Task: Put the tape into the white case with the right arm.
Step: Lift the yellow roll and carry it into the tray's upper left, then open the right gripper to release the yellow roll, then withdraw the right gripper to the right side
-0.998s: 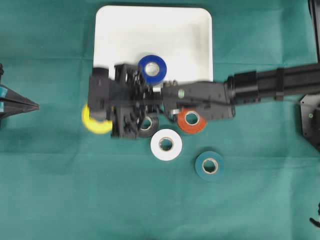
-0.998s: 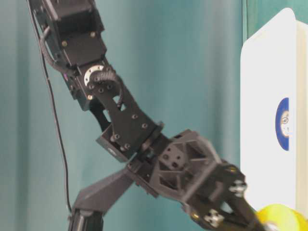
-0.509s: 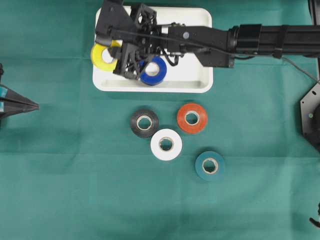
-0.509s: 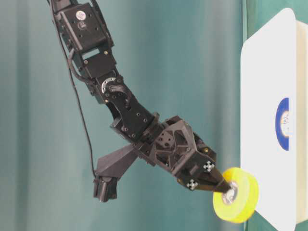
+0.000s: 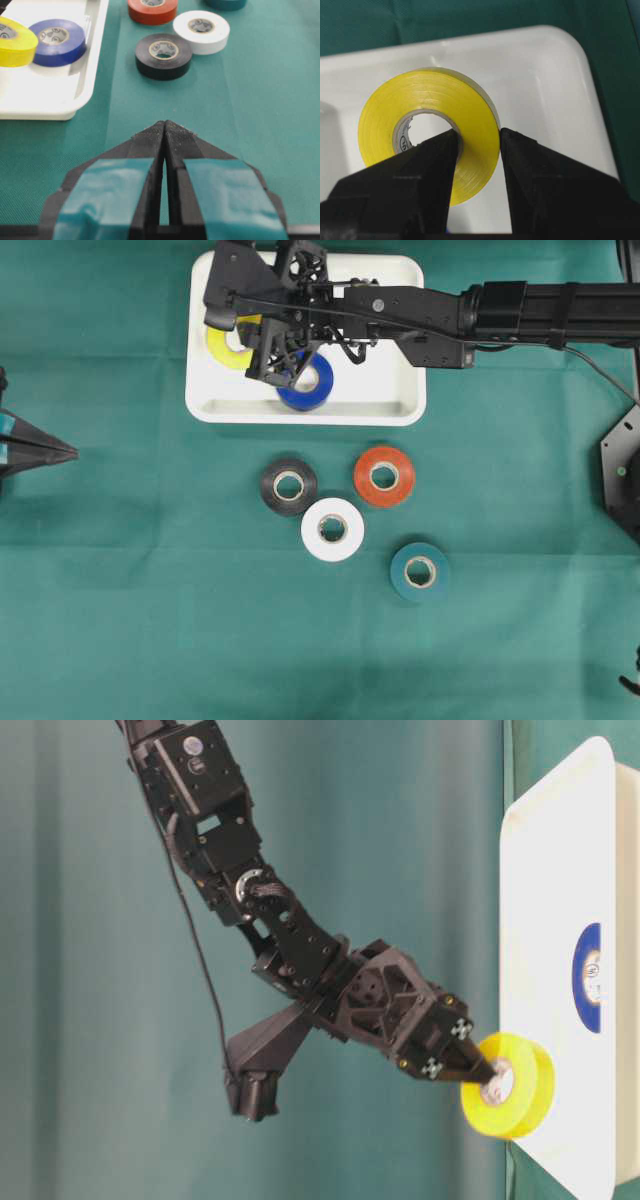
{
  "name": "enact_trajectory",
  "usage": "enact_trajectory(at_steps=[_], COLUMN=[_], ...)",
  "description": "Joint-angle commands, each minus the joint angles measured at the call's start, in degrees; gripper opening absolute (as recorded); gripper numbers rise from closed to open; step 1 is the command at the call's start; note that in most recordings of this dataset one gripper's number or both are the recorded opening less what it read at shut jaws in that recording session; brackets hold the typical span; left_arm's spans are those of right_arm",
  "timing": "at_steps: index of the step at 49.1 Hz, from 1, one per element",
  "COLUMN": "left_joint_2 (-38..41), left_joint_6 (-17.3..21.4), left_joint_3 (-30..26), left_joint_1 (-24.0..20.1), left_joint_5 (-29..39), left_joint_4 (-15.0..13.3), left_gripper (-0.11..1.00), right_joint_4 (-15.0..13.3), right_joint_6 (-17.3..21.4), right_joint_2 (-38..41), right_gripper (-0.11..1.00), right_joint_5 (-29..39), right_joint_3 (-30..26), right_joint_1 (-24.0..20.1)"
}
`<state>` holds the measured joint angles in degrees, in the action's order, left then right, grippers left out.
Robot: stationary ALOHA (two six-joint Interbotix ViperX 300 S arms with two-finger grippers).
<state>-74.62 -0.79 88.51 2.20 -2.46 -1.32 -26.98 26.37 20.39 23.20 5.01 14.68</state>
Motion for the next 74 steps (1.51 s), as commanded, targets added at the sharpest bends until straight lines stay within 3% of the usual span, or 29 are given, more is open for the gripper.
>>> enact_trajectory(at_steps=[1, 41, 46, 52, 54, 58, 64, 74], left_joint_2=[0.44, 0.35, 0.44, 0.44, 0.44, 0.44, 0.44, 0.44], left_joint_6=[0.0, 0.0, 0.0, 0.0, 0.0, 0.0, 0.0, 0.0], left_joint_3=[-0.53, -0.53, -0.53, -0.53, -0.53, -0.53, -0.53, -0.53], left_joint_1=[0.09, 0.09, 0.09, 0.09, 0.09, 0.09, 0.09, 0.09], left_joint_5=[-0.26, -0.26, -0.26, -0.26, -0.26, -0.26, -0.26, -0.26], left_joint_4=[0.0, 0.0, 0.0, 0.0, 0.0, 0.0, 0.0, 0.0], left_gripper=[0.0, 0.0, 0.0, 0.0, 0.0, 0.0, 0.0, 0.0], right_joint_4=[-0.18, -0.18, -0.44, -0.44, -0.53, -0.53, -0.53, -0.53], right_joint_6=[0.18, 0.44, 0.44, 0.35, 0.35, 0.35, 0.35, 0.35], right_joint_2=[-2.64, -1.67, -1.58, -1.67, -1.85, -2.55, -4.75, -11.6], right_gripper=[0.01, 0.02, 0.19, 0.54, 0.61, 0.55, 0.55, 0.55], right_joint_5=[-0.18, -0.44, -0.44, -0.44, -0.18, 0.18, 1.23, 1.58], right_joint_3=[-0.53, 0.09, 0.35, 0.53, 0.53, 1.05, 3.52, 12.57], right_joint_1=[0.88, 1.85, 1.85, 1.85, 1.85, 1.85, 1.76, 1.85])
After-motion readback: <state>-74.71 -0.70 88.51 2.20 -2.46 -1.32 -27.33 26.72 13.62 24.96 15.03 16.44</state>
